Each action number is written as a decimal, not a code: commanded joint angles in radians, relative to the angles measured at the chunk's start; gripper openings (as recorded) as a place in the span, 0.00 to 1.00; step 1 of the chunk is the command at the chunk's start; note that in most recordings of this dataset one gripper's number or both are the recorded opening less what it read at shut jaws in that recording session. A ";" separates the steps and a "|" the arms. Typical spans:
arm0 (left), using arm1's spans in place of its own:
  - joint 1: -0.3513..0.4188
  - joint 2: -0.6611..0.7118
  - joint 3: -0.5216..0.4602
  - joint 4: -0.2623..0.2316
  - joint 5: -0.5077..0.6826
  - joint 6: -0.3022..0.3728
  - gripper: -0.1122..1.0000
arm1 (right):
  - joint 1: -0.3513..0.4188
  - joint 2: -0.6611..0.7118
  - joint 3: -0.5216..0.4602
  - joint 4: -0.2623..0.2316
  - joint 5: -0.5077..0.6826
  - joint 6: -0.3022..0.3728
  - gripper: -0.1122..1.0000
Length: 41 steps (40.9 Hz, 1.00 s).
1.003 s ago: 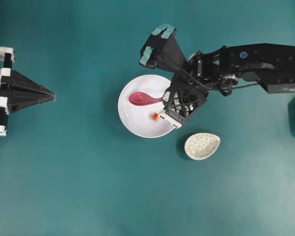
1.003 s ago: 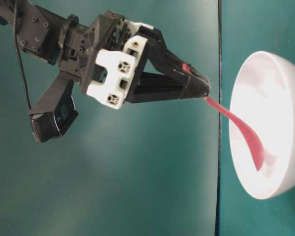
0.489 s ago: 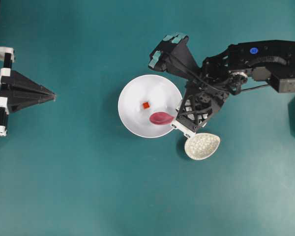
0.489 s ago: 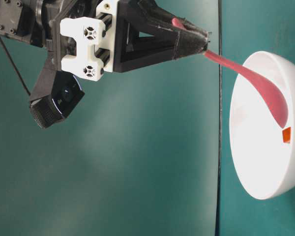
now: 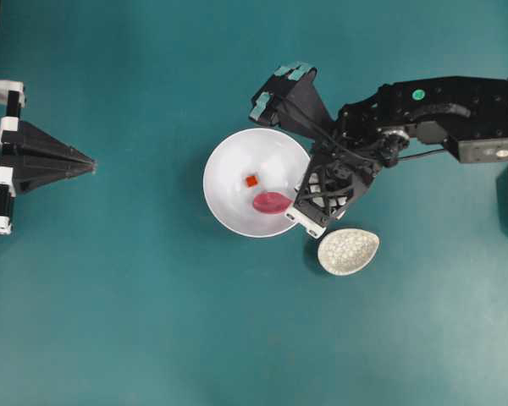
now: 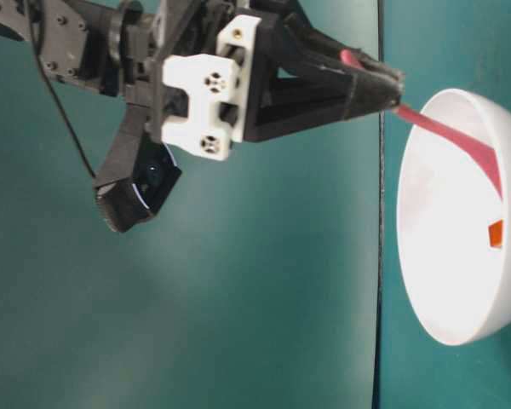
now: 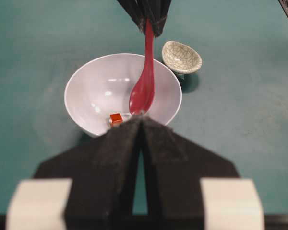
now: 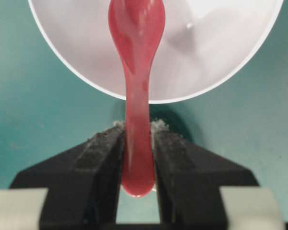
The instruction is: Grip the spoon and scoop the red block from the bowl with right arm.
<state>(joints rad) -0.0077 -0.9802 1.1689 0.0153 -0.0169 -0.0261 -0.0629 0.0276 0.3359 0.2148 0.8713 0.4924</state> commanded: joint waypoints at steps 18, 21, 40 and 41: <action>0.003 0.005 -0.023 0.003 -0.003 0.002 0.10 | -0.043 0.006 0.009 -0.035 -0.097 -0.017 0.33; 0.003 0.005 -0.023 0.002 -0.003 0.002 0.10 | -0.044 0.012 0.009 -0.041 -0.115 -0.017 0.33; 0.003 0.003 -0.025 0.002 -0.003 0.002 0.10 | -0.044 0.015 0.009 -0.121 -0.155 0.000 0.33; 0.003 0.003 -0.025 0.002 -0.003 0.000 0.10 | -0.044 0.014 0.009 -0.123 -0.155 0.000 0.33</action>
<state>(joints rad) -0.0077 -0.9802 1.1689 0.0153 -0.0169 -0.0261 -0.1043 0.0552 0.3559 0.1043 0.7240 0.4893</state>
